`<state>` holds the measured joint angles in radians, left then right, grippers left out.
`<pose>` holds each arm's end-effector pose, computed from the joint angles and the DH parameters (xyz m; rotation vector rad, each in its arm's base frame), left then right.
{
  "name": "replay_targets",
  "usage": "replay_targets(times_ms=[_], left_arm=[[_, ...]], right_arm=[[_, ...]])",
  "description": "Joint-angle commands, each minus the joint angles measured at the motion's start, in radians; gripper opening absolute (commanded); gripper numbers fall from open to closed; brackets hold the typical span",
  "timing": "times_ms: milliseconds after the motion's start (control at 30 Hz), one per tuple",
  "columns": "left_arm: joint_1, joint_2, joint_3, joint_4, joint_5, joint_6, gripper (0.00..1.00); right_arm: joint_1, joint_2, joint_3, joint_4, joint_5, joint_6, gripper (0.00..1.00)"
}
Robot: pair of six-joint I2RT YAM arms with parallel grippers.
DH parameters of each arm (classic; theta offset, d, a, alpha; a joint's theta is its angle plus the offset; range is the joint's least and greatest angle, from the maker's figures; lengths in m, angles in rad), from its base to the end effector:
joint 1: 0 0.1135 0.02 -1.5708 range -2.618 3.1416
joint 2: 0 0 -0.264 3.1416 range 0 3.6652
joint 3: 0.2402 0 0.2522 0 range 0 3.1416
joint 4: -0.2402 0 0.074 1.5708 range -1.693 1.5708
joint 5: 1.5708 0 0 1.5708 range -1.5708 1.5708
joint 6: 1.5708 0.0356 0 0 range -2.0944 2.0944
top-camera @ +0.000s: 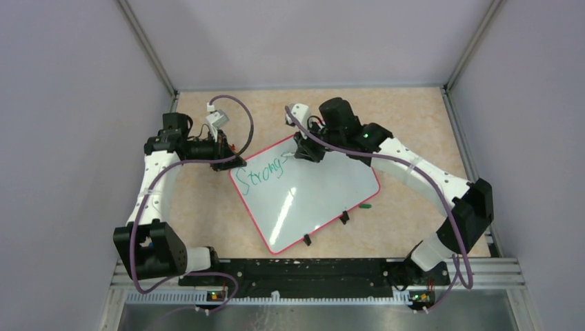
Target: Write a sentence on the whiteboard
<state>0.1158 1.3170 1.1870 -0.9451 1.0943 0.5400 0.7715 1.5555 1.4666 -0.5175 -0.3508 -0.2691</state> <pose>0.2493 -0.0028 0.3173 0.7707 2.0164 -1.0566 0.2449 0.2553 0.3543 -1.2725 1.8099 0.6648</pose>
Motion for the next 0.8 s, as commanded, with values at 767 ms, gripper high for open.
replay_targets(times_ms=[767], left_arm=[[-0.013,-0.026,-0.01,0.034,-0.018,0.006,0.0]], right_arm=[[0.001,-0.101,-0.089,-0.027,0.029,-0.027,0.0]])
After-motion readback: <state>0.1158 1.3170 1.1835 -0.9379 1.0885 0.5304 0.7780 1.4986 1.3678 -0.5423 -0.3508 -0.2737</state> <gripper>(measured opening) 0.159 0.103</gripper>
